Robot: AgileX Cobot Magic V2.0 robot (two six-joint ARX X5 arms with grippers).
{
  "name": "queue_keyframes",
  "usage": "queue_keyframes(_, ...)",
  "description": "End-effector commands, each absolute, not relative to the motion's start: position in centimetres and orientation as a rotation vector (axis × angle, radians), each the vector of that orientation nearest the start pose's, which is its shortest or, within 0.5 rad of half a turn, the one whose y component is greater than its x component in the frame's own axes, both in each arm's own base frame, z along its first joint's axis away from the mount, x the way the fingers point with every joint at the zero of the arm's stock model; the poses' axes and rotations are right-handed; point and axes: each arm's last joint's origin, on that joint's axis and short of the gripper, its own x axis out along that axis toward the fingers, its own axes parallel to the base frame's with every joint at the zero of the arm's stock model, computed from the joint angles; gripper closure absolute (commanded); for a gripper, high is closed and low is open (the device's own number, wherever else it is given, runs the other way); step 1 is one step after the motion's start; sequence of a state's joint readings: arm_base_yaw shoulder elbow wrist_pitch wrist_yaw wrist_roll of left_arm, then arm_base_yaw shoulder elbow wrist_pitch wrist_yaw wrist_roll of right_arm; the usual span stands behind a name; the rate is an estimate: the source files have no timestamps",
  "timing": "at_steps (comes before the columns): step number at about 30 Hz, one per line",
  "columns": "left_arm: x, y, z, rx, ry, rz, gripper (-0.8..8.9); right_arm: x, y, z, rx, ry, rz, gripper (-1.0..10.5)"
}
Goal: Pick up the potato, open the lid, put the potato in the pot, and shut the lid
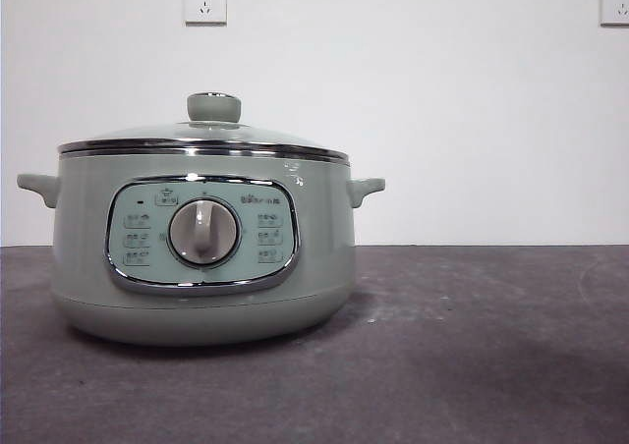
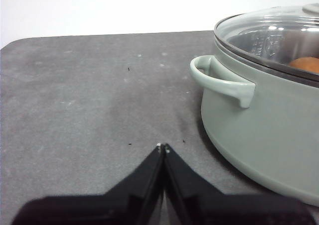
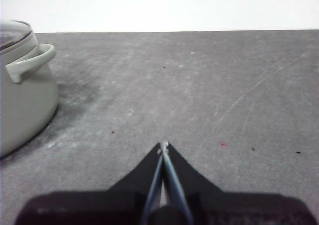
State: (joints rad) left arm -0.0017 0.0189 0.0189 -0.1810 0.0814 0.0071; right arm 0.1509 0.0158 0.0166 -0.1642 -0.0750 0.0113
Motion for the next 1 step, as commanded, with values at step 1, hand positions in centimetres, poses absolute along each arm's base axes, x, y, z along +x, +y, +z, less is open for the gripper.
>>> queue_keyframes(1, 9.65, -0.21, 14.63, -0.008, 0.191, -0.078, 8.16, 9.53, 1.67, 14.84, 0.013, 0.179, 0.221, 9.5)
